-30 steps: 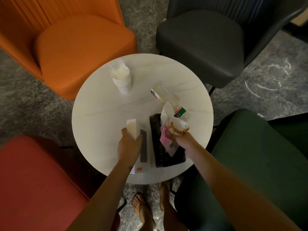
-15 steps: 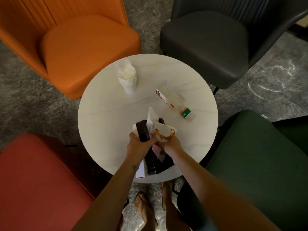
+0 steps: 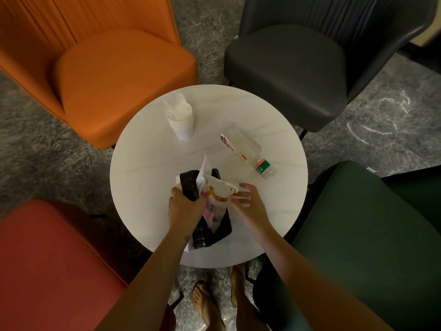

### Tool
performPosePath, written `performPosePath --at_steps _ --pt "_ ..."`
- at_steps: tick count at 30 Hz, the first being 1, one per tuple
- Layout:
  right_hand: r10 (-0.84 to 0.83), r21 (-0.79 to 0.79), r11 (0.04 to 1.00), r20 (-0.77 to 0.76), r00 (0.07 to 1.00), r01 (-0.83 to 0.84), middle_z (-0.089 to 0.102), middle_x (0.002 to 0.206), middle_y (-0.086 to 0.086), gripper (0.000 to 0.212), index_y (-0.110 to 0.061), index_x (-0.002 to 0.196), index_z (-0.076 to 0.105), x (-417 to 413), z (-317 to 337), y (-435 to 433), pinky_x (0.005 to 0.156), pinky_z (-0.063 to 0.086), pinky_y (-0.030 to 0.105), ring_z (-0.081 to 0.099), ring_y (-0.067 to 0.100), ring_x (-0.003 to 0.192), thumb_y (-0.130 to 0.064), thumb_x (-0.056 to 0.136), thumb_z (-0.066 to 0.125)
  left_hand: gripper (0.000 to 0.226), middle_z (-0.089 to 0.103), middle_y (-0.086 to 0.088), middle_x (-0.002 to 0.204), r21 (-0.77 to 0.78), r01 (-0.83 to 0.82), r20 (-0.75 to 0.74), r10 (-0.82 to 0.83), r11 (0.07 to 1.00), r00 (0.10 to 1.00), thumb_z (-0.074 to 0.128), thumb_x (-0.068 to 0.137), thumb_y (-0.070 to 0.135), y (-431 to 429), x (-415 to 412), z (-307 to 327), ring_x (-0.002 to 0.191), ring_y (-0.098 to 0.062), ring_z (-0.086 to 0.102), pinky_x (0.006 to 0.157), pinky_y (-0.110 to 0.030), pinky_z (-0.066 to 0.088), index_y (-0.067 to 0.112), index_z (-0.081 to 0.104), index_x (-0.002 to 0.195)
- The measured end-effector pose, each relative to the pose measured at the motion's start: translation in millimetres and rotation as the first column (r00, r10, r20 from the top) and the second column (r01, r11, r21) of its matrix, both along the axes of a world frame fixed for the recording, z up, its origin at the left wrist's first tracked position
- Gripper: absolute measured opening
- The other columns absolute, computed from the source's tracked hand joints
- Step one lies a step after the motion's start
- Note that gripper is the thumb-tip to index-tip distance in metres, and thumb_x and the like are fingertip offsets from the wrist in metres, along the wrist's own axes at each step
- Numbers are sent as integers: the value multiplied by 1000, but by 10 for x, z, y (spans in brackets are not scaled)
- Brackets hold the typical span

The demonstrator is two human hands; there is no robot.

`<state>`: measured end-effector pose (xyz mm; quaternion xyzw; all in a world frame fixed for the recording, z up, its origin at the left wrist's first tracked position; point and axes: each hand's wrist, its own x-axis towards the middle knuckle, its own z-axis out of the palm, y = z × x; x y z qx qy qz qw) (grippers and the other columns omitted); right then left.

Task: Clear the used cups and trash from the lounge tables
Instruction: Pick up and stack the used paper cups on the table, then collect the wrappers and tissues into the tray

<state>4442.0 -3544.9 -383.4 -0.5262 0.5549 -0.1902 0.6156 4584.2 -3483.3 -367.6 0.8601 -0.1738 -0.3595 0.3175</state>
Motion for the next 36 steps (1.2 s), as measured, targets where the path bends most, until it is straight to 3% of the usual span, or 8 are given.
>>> performPosePath --at_steps 3,7,13,17,19,23,25,36 --pt "-30 -244 970 -132 991 -3 56 105 2 48 -17 120 44 -28 87 -94 86 48 32 56 18 99 -21 79 70 58 55 -11 104 -3 4 80 -3 1000 997 69 77 34 56 160 111 88 -23 53 59 -27 39 7 40 119" --pt "-17 -475 861 -383 924 -181 54 124 7 60 -12 128 41 37 249 -300 99 38 40 50 21 115 -23 77 72 65 51 -16 110 4 7 204 -8 1000 979 68 77 37 106 396 281 97 -33 53 70 -35 41 5 36 124" --pt "51 -492 799 -518 854 -346 44 138 7 69 -16 136 33 409 371 -684 104 32 39 42 25 125 -31 78 70 88 43 -21 125 42 -26 271 14 999 962 67 77 42 -24 681 401 114 -42 45 90 -54 43 10 16 141" --pt "122 -542 729 -499 858 -419 45 136 6 68 -17 134 36 868 400 -1031 105 30 37 42 23 124 -31 78 71 88 44 -23 123 78 -61 307 34 995 951 68 76 44 -164 840 346 113 -43 46 90 -55 43 10 17 140" --pt "176 -602 631 -504 846 -489 49 131 8 62 -15 129 42 1116 409 -1178 101 33 37 45 25 119 -26 76 71 85 46 -23 118 117 -85 324 43 989 945 69 75 43 -221 916 298 108 -43 48 87 -56 44 8 21 136" --pt "304 -673 299 -605 736 -677 59 114 9 44 -11 114 54 1531 348 -1356 83 38 36 54 29 100 -14 73 70 85 46 -21 113 185 -110 351 38 977 936 70 74 38 -320 1035 169 108 -41 45 85 -56 42 10 20 137" --pt "327 -653 215 -653 684 -726 60 112 8 40 -11 114 55 1680 273 -1405 80 37 36 54 28 97 -13 76 67 87 46 -20 115 214 -122 357 38 969 933 70 74 36 -363 1073 108 111 -40 43 87 -56 40 11 18 139" --pt "381 -602 222 -670 637 -767 63 94 12 13 -5 96 63 1724 70 -1500 71 41 37 58 30 78 -10 89 53 107 42 -11 121 372 -88 443 -94 924 892 65 75 50 -499 973 -87 108 -28 44 81 -41 40 14 -6 146"
